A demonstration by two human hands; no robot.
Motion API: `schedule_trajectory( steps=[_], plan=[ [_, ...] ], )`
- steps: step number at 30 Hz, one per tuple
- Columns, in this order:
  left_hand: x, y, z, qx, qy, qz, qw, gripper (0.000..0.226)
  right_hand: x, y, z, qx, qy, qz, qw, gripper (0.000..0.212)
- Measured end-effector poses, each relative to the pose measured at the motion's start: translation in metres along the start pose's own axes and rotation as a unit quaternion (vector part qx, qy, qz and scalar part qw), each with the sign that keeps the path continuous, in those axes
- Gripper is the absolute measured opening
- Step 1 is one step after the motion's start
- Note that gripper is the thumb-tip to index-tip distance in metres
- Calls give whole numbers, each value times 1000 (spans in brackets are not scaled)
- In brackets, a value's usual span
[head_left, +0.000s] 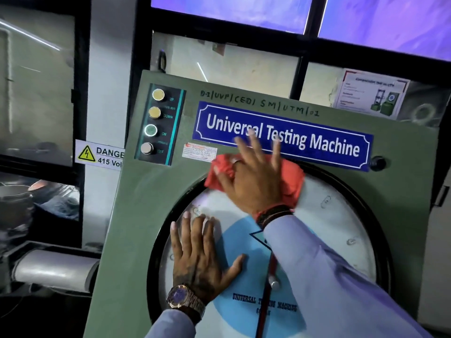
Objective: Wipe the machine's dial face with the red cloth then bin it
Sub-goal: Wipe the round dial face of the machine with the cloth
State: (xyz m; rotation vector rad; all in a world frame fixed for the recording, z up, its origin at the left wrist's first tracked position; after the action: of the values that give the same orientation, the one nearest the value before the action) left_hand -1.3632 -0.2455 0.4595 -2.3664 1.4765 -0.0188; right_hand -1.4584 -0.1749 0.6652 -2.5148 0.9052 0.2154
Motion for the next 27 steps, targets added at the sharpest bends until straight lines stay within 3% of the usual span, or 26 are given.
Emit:
schedule_trajectory(
  steps=[2,5,7,10,12,16,21,27],
  plan=[
    [3,-1,-2,3,10,5,1000,118,-32,-5,-2,-7,76,31,997,76],
    [2,-2,-6,10,30,19,999,120,-45,-4,2,-16,120,47,992,74],
    [0,-2,-9,11,39,29,999,118,-25,1,2,-15,97,42,994,66],
    [-2,-1,-13,7,45,33,998,117,6,10,3,-35,-19,11,999,53],
    [-1,0,-14,9,42,30,999,118,5,10,3,-47,-39,-4,998,54],
    [-1,1,-12,20,45,19,999,119,-47,-2,12,-42,70,41,996,69],
    [-4,2,-19,24,59,6,998,121,-92,-9,33,-70,160,69,982,67],
    [-29,4,-41,15,64,16,998,117,-90,-6,24,-72,95,42,992,58]
  ],
)
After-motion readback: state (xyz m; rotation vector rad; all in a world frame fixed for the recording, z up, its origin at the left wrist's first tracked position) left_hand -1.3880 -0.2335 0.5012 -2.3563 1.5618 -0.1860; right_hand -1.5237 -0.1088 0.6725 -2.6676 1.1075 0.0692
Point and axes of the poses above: each hand's wrist, its own z-axis away from the middle knuckle, its own y-axis out of the palm, x = y × z, the point moved 1 cm from there along -z, towards the middle knuckle
